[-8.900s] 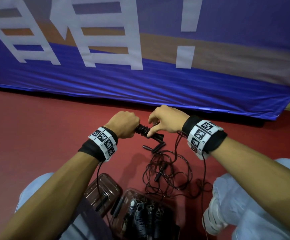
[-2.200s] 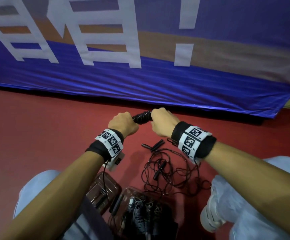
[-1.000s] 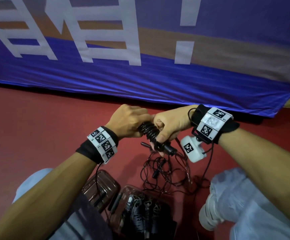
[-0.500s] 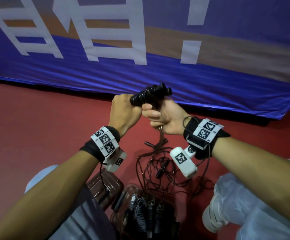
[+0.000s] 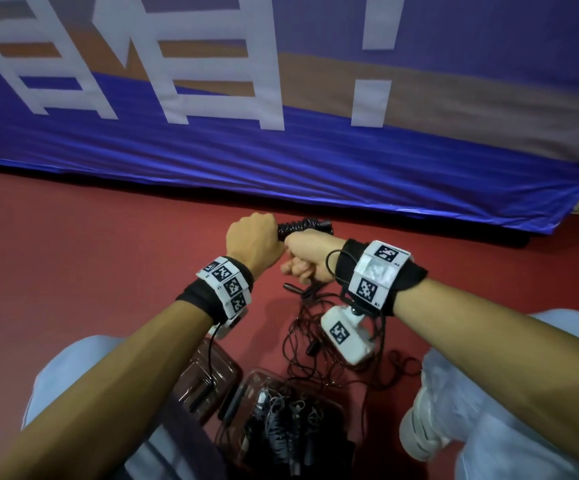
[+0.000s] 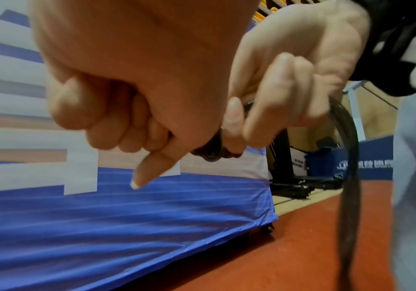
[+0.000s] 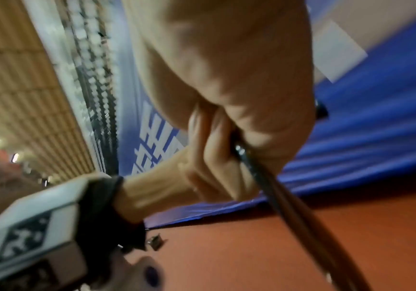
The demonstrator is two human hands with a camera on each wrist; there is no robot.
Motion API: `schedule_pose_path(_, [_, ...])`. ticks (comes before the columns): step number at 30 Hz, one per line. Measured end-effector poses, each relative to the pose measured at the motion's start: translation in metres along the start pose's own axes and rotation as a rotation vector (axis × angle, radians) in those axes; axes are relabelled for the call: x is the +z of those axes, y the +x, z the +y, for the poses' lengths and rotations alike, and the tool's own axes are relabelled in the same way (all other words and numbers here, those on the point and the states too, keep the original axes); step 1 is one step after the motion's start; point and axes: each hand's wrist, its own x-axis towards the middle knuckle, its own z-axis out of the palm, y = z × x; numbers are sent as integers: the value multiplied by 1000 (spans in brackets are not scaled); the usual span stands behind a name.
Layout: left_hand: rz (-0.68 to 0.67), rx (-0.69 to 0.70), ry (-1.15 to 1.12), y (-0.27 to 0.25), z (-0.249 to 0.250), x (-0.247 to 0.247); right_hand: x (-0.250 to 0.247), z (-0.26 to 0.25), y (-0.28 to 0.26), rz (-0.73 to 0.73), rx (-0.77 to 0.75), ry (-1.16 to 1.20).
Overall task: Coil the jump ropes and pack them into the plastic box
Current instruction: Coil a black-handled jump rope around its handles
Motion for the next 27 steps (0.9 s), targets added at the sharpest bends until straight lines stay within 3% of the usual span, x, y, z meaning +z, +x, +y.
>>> schedule_pose_path(3, [-85, 97, 89, 3, -3, 0, -4, 3, -5, 126, -38, -501])
schedule_pose_path(6, [-150, 204, 186, 2, -5, -2, -12, 6, -8, 171, -76, -720])
schedule_pose_path(10, [-164, 337, 222, 3, -9, -3, -21, 5, -11, 128, -155, -967])
schedule_pose_path(15, [-138, 429, 205, 6, -18, -4, -29, -2, -18, 35, -229, -1141])
schedule_pose_path(21, [-209, 493, 257, -3, -9, -1, -31, 2, -15, -29, -307, -1394])
schedule_pose_path(27, [-328, 596, 238, -10, -1, 6, -34, -1, -17, 6, -616, -1652])
